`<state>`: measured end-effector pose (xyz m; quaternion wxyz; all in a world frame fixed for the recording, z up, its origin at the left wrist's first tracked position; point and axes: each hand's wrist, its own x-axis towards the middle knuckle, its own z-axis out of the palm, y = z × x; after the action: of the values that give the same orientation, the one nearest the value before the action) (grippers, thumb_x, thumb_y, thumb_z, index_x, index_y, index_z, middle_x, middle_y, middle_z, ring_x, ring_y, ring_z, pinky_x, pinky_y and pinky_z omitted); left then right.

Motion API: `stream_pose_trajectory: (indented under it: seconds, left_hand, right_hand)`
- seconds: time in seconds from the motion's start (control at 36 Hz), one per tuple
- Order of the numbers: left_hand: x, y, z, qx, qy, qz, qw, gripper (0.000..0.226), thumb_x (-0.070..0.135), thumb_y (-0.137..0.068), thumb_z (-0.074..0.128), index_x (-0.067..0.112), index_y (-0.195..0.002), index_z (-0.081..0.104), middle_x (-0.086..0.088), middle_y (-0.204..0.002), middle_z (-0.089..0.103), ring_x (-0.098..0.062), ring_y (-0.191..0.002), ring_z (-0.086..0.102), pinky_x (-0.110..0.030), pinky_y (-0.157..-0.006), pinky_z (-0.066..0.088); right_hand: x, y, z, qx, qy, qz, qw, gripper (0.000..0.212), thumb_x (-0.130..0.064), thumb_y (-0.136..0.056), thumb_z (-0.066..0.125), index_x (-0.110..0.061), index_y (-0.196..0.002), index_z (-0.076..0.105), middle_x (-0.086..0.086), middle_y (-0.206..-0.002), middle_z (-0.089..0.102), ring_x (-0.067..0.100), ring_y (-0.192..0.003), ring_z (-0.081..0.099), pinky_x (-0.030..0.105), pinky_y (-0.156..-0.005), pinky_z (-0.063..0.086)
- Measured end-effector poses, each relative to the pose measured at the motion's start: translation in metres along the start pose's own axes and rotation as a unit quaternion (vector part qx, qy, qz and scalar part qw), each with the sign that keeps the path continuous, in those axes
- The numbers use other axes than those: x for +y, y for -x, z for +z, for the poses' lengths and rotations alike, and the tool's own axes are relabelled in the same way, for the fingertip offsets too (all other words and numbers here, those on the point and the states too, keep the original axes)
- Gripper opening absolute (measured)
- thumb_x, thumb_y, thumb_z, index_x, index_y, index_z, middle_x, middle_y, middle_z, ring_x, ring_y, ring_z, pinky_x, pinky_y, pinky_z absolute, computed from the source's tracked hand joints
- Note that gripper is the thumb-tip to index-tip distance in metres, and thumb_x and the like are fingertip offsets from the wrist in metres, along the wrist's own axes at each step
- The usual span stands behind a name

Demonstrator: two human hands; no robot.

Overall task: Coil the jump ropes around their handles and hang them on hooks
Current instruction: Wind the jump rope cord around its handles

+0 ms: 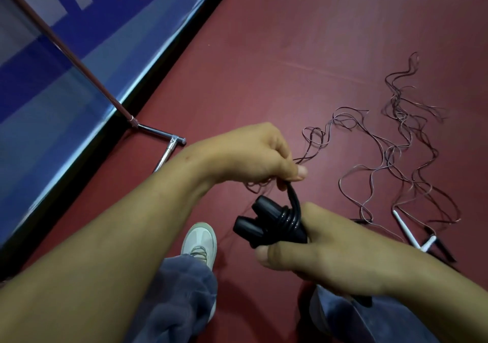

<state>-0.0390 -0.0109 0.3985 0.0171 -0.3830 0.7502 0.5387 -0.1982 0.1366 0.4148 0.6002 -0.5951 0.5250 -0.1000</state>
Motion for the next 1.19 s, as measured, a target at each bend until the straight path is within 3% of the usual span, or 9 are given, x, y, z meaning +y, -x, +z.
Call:
stream_pose_trajectory:
  seconds: [0.19,0.33,0.47,0.61,0.75,0.83,0.92,1.03,1.19]
  left_hand:
    - [-0.018,0.003,0.005,-0.024,0.168,0.018,0.985,0.009,0.02,-0.093,0.072,0.013,-0.087,0.072,-0.015,-0.076,0.052,-0.024,-0.065,0.043,-0.028,-0.056,0.037]
    - [-0.028,0.003,0.011,-0.053,0.267,0.032,0.962,0.018,0.027,-0.081,0.077,0.018,-0.068,0.067,-0.003,-0.063,0.053,-0.012,-0.05,0.045,-0.019,-0.047,0.039]
    - [-0.028,0.003,0.021,-0.058,0.291,0.073,0.952,0.047,0.053,-0.047,0.09,0.016,-0.066,0.069,-0.007,-0.058,0.048,-0.018,-0.054,0.037,-0.024,-0.05,0.037]
    - [-0.029,-0.001,0.029,0.017,0.299,0.049,0.953,0.016,0.002,-0.073,0.062,-0.01,-0.082,0.06,-0.016,-0.066,0.044,-0.023,-0.058,0.038,-0.031,-0.057,0.038]
    - [-0.024,0.002,0.034,0.046,0.329,0.061,0.941,0.033,0.04,-0.085,0.061,0.021,-0.06,0.066,-0.008,-0.057,0.033,-0.016,-0.05,0.03,-0.026,-0.049,0.03]
    - [-0.022,0.002,0.035,0.055,0.344,0.068,0.935,0.034,0.036,-0.095,0.066,0.02,-0.065,0.07,-0.005,-0.055,0.031,-0.017,-0.051,0.027,-0.028,-0.05,0.03]
    - [-0.021,0.004,0.035,0.047,0.357,0.064,0.931,0.037,0.019,-0.102,0.056,0.019,-0.069,0.073,-0.002,-0.055,0.028,-0.018,-0.053,0.023,-0.028,-0.05,0.029]
    - [-0.015,0.008,0.037,0.05,0.364,0.071,0.927,0.029,0.028,-0.095,0.061,0.019,-0.07,0.072,-0.003,-0.057,0.03,-0.017,-0.052,0.025,-0.026,-0.05,0.033]
    - [-0.008,0.013,0.034,0.099,0.314,0.076,0.941,0.029,0.021,-0.1,0.061,0.02,-0.076,0.076,-0.005,-0.058,0.036,-0.017,-0.053,0.03,-0.03,-0.053,0.031]
  right_hand:
    - [-0.024,-0.021,-0.002,0.087,0.063,-0.021,0.994,0.036,-0.038,-0.09,0.069,-0.016,-0.071,0.047,-0.012,-0.052,0.04,0.004,-0.047,0.036,0.015,-0.049,0.033]
    - [-0.026,-0.023,-0.008,0.129,0.047,-0.028,0.99,0.023,-0.025,-0.087,0.076,-0.017,-0.07,0.062,-0.012,-0.048,0.045,0.003,-0.042,0.039,0.012,-0.044,0.032]
    - [-0.025,-0.022,-0.011,0.22,0.057,0.001,0.974,0.032,-0.015,-0.08,0.075,-0.004,-0.065,0.049,-0.006,-0.044,0.04,0.008,-0.038,0.033,0.014,-0.04,0.028]
    - [-0.022,-0.021,-0.02,0.252,-0.012,0.039,0.967,0.026,-0.015,-0.08,0.07,-0.009,-0.057,0.059,0.0,-0.042,0.053,0.011,-0.034,0.038,0.02,-0.036,0.033]
    - [-0.017,-0.018,-0.034,0.246,-0.156,-0.001,0.957,0.026,-0.003,-0.085,0.071,-0.009,-0.061,0.064,0.012,-0.049,0.06,0.018,-0.033,0.038,0.021,-0.036,0.031]
    - [-0.016,-0.021,-0.036,0.239,-0.209,-0.02,0.948,0.013,-0.001,-0.084,0.073,-0.01,-0.087,0.064,0.02,-0.057,0.063,0.018,-0.032,0.038,0.021,-0.036,0.031]
    - [-0.01,-0.023,-0.038,0.247,-0.264,-0.035,0.932,0.047,-0.006,-0.076,0.081,-0.004,-0.113,0.052,0.023,-0.061,0.064,0.017,-0.033,0.037,0.02,-0.037,0.03]
    - [-0.008,-0.022,-0.043,0.259,-0.305,-0.093,0.912,0.047,-0.002,-0.073,0.079,0.012,-0.11,0.054,0.027,-0.066,0.066,0.017,-0.033,0.038,0.018,-0.037,0.031]
    - [-0.007,-0.019,-0.046,0.283,-0.312,-0.126,0.898,0.027,-0.002,-0.075,0.074,0.007,-0.1,0.068,0.024,-0.083,0.074,0.019,-0.041,0.04,0.021,-0.037,0.029]
